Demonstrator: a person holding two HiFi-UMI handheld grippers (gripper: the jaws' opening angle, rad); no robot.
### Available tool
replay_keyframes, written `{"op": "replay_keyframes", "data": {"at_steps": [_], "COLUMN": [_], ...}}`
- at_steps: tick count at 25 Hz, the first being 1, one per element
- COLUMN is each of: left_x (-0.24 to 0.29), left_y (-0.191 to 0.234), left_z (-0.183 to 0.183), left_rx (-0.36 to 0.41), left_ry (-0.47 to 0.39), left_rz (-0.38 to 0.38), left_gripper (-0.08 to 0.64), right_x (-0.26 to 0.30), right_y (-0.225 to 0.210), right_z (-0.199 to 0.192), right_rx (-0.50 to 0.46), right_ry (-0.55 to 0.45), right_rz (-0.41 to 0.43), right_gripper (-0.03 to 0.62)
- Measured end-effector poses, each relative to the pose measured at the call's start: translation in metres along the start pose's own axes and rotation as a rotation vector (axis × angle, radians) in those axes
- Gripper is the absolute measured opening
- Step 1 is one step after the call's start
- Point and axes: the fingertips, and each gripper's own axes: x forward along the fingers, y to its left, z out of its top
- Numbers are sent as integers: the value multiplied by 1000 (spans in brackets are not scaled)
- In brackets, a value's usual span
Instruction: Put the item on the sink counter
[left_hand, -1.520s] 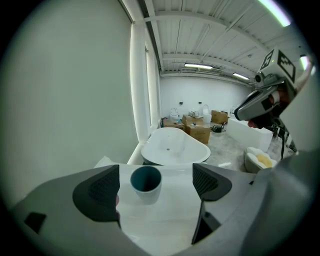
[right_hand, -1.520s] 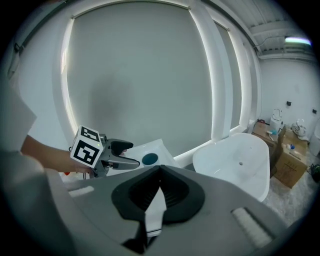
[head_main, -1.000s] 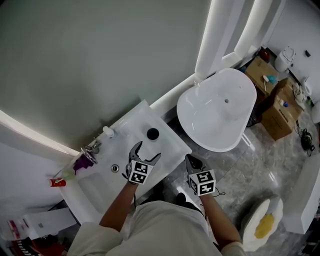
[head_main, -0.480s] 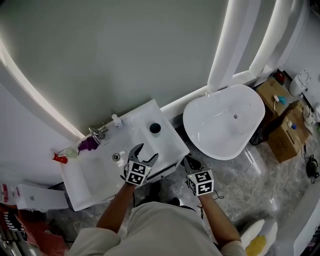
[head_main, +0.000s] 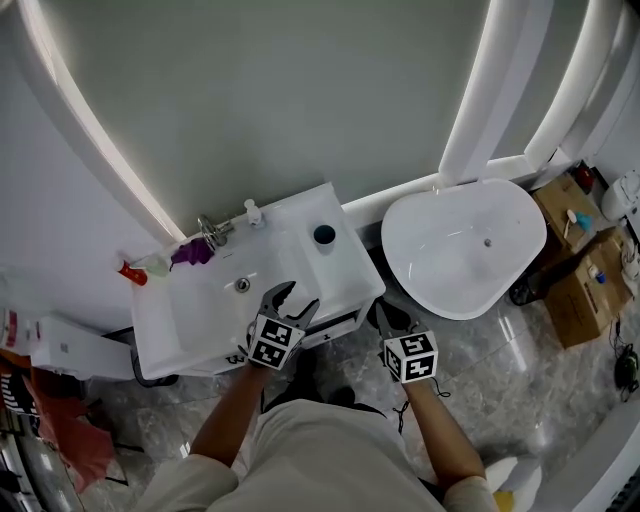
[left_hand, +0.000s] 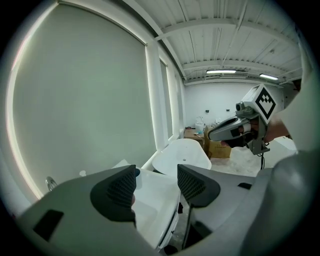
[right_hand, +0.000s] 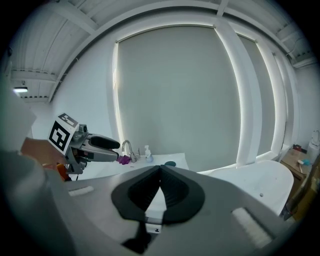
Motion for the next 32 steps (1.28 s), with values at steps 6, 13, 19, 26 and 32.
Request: {"op": "replay_keyframes", "data": {"at_steps": [6, 13, 19, 26, 32], "left_x": [-29, -49, -67, -87, -95], "left_y": [4, 22, 42, 62, 72], "left_z": [-7, -13, -17, -18, -15], "left_rx": [-21, -42, -63, -107, -104], "left_ry": [10, -14, -22, -62, -88], "left_rz": [48, 74, 79, 34, 13], "left_gripper": [232, 190, 127, 69, 32], "right_x": [-1, 10, 21, 26, 27], "right_y": [10, 31, 49, 67, 73], "right_z": [3, 14, 21, 38, 43], "right_rx": [-9, -17, -31, -34, -28], "right_ry": [-9, -32, -29, -48, -62], "right_rz": [25, 52, 36, 2, -26], "right_gripper": [11, 11, 11, 11, 11]}}
